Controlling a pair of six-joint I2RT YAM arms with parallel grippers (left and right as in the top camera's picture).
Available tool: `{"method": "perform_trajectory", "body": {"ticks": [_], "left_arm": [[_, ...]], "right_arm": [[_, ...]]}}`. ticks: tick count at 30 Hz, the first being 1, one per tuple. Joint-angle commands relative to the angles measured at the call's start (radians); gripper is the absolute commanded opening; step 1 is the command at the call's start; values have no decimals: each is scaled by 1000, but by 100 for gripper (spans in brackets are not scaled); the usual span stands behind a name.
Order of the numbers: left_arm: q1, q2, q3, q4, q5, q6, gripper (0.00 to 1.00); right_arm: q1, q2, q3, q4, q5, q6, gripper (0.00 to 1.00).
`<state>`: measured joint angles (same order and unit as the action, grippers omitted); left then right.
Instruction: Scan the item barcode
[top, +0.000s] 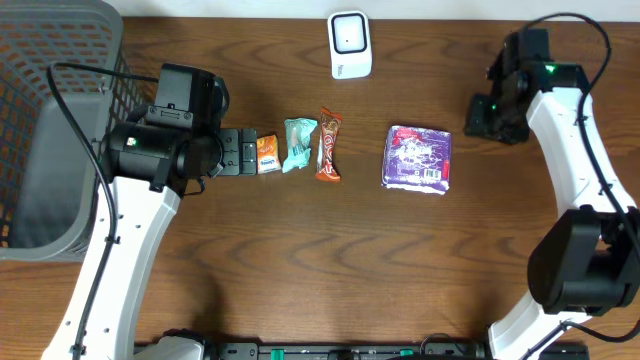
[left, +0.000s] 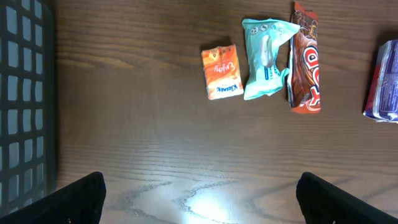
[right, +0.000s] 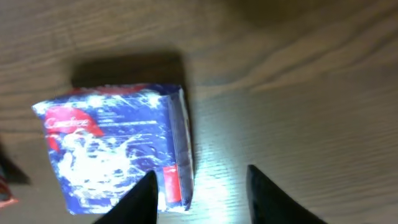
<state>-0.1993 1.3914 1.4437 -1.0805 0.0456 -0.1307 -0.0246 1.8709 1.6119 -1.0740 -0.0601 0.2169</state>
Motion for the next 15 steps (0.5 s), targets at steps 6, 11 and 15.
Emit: {"method": "perform_trajectory", "body": {"ticks": [6, 11, 15], "left_arm": [[-1, -5, -2, -5, -9, -2, 98], [-1, -5, -2, -5, -9, -2, 98], [-1, -5, -2, -5, -9, -2, 98]], "right_arm": [[2, -6, -274, 230, -137, -5, 35], [18, -6, -402, 417, -305, -5, 38], [27, -6, -425, 469, -354, -5, 40]]}}
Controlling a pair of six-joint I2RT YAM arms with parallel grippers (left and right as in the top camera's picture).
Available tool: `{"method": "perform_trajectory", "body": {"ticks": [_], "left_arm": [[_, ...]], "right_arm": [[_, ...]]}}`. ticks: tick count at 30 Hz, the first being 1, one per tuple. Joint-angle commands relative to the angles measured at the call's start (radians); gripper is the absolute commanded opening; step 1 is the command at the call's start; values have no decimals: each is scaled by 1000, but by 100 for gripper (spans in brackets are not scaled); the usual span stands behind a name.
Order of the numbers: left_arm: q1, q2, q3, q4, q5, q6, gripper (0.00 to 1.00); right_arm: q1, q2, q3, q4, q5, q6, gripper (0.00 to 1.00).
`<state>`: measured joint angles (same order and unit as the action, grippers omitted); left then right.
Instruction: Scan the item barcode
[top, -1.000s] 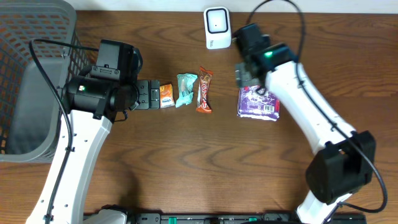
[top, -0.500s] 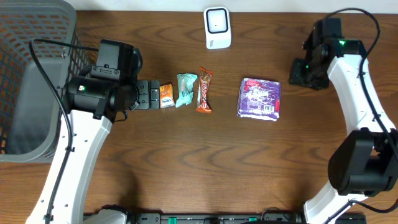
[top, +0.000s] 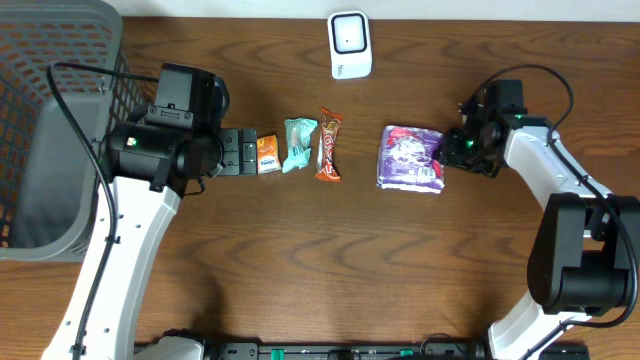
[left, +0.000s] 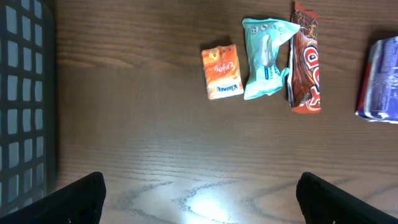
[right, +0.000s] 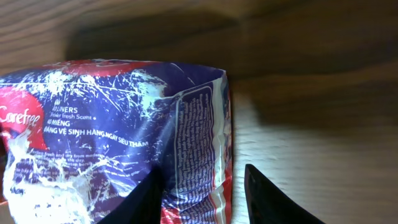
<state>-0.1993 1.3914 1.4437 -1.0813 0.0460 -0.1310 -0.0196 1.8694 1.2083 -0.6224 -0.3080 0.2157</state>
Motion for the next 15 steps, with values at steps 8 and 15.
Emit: {"method": "perform_trajectory", "body": {"ticks": [8, 15], "left_arm": [[-1, -5, -2, -4, -9, -2, 98], [-1, -5, -2, -4, -9, -2, 98]], "right_arm": [[20, -7, 39, -5, -117, -4, 47], [18, -18, 148, -134, -117, -4, 56]]}}
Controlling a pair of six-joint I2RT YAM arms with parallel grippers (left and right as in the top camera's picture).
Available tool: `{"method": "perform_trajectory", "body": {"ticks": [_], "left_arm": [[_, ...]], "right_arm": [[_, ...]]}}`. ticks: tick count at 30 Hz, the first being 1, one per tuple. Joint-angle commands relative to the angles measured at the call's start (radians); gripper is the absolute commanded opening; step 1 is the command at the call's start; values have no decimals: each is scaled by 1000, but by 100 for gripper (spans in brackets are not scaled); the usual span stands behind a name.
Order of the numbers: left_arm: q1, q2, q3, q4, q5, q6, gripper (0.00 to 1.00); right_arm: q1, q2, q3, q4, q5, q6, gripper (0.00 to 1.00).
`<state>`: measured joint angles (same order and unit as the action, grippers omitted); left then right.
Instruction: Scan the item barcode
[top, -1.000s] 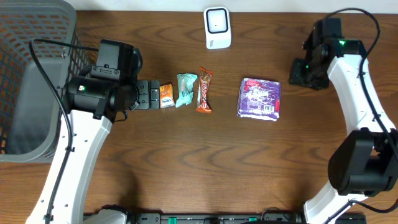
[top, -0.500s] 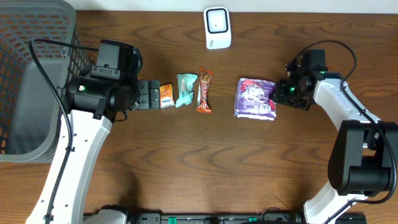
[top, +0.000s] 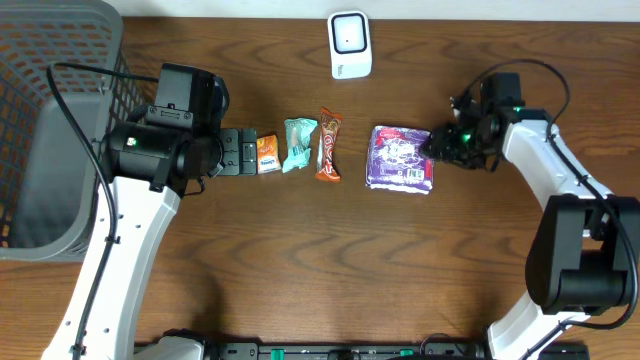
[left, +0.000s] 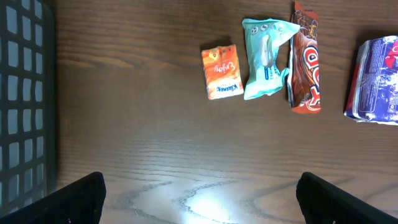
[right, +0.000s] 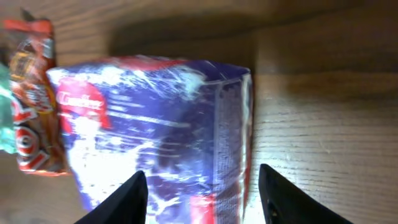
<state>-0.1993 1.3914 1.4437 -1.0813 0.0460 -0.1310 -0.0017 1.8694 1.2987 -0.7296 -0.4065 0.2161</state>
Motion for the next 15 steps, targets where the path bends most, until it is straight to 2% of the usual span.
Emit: {"method": "perform_trajectory", "body": {"ticks": [1, 10, 15], "left_arm": [[-1, -5, -2, -4, -9, -2, 98], [-1, -5, -2, -4, -9, -2, 98], [-1, -5, -2, -4, -9, -2, 98]], "right_arm": [[0, -18, 71, -47, -18, -5, 58], [1, -24, 110, -99, -148, -39, 67], [28, -78, 183, -153, -137, -61, 68]]}}
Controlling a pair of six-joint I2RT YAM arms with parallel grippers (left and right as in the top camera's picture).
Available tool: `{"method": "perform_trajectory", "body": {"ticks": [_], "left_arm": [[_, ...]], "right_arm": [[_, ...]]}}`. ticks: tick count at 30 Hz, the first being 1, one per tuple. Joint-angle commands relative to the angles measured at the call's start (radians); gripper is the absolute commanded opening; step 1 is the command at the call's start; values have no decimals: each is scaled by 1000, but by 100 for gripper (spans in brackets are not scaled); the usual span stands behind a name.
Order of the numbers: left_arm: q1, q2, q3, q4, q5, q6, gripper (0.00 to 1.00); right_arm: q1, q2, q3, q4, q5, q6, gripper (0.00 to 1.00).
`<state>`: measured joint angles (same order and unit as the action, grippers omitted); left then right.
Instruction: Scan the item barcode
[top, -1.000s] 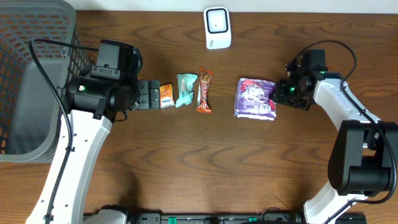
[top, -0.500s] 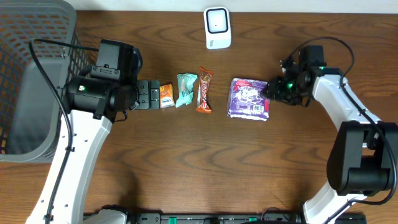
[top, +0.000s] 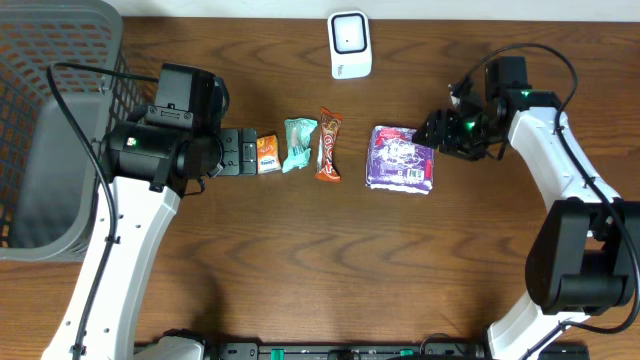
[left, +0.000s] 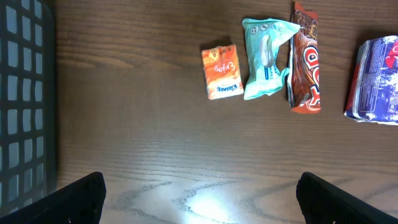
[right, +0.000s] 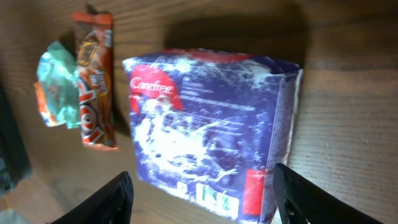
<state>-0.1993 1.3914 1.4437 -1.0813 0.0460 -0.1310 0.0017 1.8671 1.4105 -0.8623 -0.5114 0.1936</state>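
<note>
A blue-purple packet (top: 400, 160) (right: 211, 137) lies flat on the wooden table right of centre; its edge shows in the left wrist view (left: 376, 87). The white scanner (top: 350, 45) stands at the back edge. My right gripper (top: 442, 135) (right: 202, 202) hovers over the packet's right end, open wide, holding nothing. My left gripper (top: 240, 152) (left: 199, 202) stays open next to an orange packet (top: 267, 154) (left: 221, 71).
Between the orange packet and the blue-purple one lie a teal packet (top: 299, 144) (left: 266, 57) and a brown-orange bar (top: 329, 145) (left: 305, 62). A grey mesh basket (top: 50, 130) fills the far left. Cables trail from both arms.
My right gripper stands farther back from the blue-purple packet with its fingers wider apart, so more of the packet and the snacks show. The packet and the left arm have not moved.
My right gripper was at the far right, apart from the packet. Then it was at the packet's right edge, and the packet lay a little farther left. Half a second later the packet lay still closer to the bar. Now the gripper hovers over it, open.
</note>
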Motion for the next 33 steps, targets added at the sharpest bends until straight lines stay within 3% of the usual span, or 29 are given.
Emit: {"method": "perform_trajectory", "body": {"ticks": [1, 12, 16, 18, 20, 21, 33], "left_arm": [[-1, -5, -2, -4, -9, -2, 98], [-1, -5, -2, -4, -9, -2, 98], [-1, -5, -2, -4, -9, -2, 98], [-1, -5, -2, -4, -9, -2, 98], [-1, -5, -2, -4, -9, -2, 98], [-1, -5, -2, -4, -9, -2, 98], [-1, -5, -2, -4, -9, -2, 98]], "right_arm": [[36, -93, 82, -25, -13, -37, 68], [334, -192, 93, -9, 419, -32, 72], [464, -159, 91, -2, 691, 93, 73], [520, -142, 91, -2, 799, 138, 78], [555, -132, 91, -2, 813, 139, 98], [575, -130, 91, -2, 809, 139, 99], [673, -129, 91, 3, 755, 144, 99]]}}
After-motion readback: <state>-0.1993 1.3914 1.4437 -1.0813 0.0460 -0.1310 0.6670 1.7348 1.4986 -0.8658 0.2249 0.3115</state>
